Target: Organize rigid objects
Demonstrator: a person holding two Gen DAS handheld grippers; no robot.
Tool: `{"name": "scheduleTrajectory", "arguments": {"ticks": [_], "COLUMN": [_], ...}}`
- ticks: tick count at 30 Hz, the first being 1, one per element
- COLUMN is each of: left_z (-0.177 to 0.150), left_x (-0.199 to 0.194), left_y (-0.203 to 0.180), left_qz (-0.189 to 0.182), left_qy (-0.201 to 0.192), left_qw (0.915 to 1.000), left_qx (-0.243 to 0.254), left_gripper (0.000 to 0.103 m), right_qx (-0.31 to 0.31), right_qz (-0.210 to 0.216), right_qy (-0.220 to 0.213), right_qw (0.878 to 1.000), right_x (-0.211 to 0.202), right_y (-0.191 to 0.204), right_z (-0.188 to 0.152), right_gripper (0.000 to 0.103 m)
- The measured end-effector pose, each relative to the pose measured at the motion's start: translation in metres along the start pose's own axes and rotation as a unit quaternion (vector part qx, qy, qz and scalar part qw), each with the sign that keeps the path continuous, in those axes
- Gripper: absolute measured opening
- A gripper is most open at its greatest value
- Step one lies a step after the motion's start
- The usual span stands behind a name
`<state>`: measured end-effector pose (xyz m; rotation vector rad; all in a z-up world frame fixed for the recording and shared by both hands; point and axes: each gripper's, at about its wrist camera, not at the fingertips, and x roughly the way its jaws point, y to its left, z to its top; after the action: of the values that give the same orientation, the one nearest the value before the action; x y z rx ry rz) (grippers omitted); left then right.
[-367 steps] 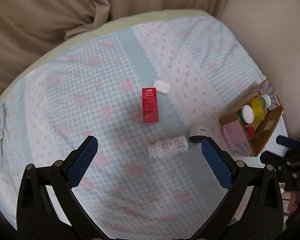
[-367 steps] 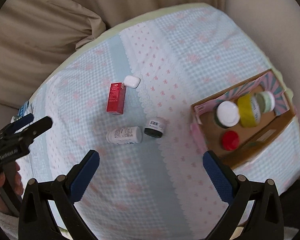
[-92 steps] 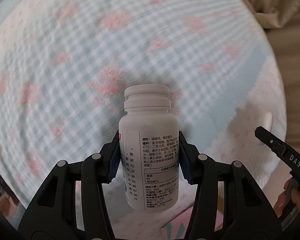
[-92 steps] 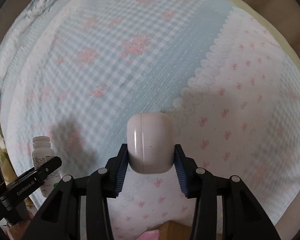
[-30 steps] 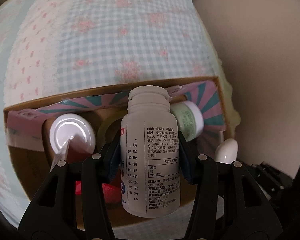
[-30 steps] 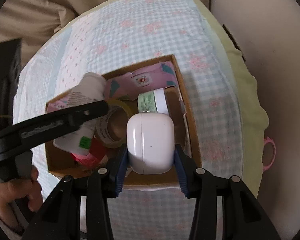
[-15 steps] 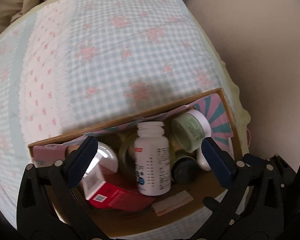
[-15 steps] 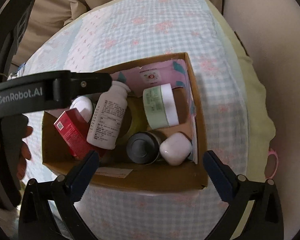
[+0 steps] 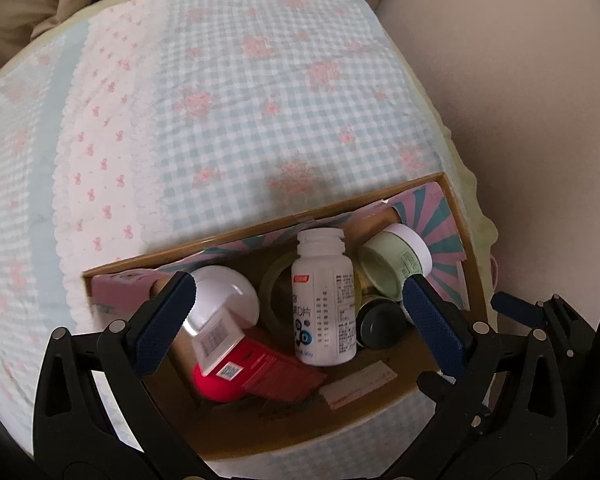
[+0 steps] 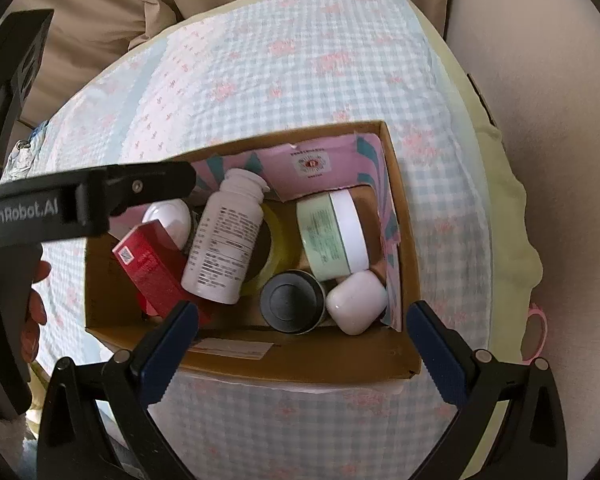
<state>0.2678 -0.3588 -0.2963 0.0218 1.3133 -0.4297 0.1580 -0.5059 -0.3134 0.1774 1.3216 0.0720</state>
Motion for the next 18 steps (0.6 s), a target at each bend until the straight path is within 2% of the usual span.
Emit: {"name": "scheduleTrajectory", "arguments": {"ticks": [8,13,18], "left_z": [-0.012,-0.027,-0.049], "left_x": [-0.072,-0.152,-0.240], "left_y": [0.023,0.049,0.082], "left_qz": [-0.006,0.007,0.030], "left_qy": [-0.046,-0.099,-0.161], "left_qw": [0.9987,0.9948,0.9863], "left_qx": [-0.020,-0.023,-0.021], "left_gripper": [0.103,0.103,0.103], "right_qx": [-0.015,-0.014,-0.033], "right_qz": [-0.003,-0.002,-0.008], "right_qy": [-0.024,-0.055,-0.109], "right_qw": [1.000,0.998,0.993], "right_x": [-0.030,-0.075,-0.145], "right_y": [0.034,0.063,0.112], "right_z": [-0.001,0.002,0.010], "right_gripper": [0.103,0.103,0.103]}}
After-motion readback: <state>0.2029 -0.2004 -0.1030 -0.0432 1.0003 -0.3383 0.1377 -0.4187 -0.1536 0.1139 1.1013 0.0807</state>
